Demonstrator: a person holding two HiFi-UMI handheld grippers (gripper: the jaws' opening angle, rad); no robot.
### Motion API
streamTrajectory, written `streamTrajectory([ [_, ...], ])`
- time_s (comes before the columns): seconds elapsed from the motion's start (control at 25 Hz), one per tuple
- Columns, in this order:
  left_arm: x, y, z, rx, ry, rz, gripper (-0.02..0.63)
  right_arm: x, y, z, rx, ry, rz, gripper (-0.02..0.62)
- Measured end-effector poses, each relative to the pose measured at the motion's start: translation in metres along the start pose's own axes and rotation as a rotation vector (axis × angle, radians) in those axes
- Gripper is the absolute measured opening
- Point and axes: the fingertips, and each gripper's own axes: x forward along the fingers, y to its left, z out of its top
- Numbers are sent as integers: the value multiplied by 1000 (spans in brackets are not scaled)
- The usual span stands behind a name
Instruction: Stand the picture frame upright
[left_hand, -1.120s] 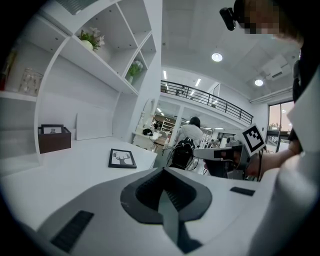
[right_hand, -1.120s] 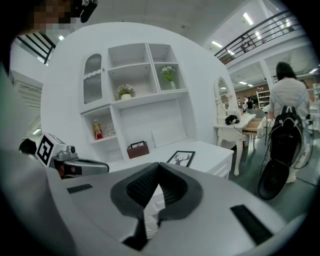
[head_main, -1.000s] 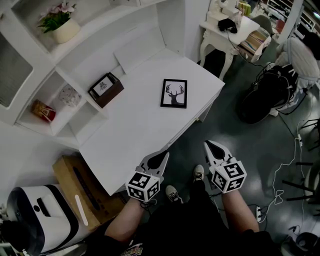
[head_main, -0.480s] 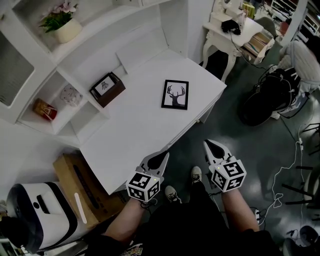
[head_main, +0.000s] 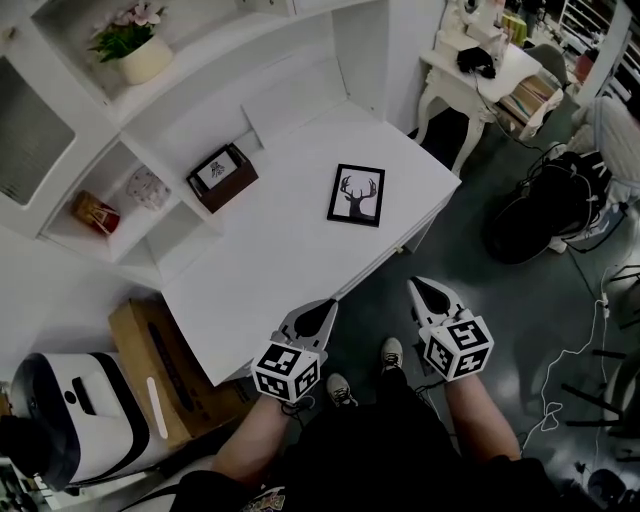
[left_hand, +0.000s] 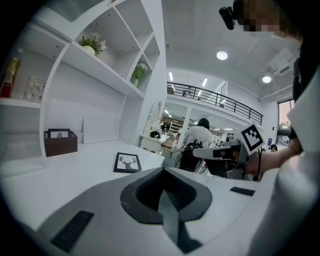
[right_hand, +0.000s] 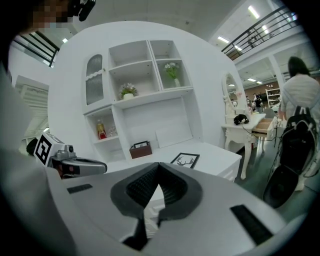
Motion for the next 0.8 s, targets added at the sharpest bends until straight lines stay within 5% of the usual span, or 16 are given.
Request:
streamTrajectory([
  [0.8,27,2,12,-31,-20,98,6,29,-31,14,-19,30,96,3],
])
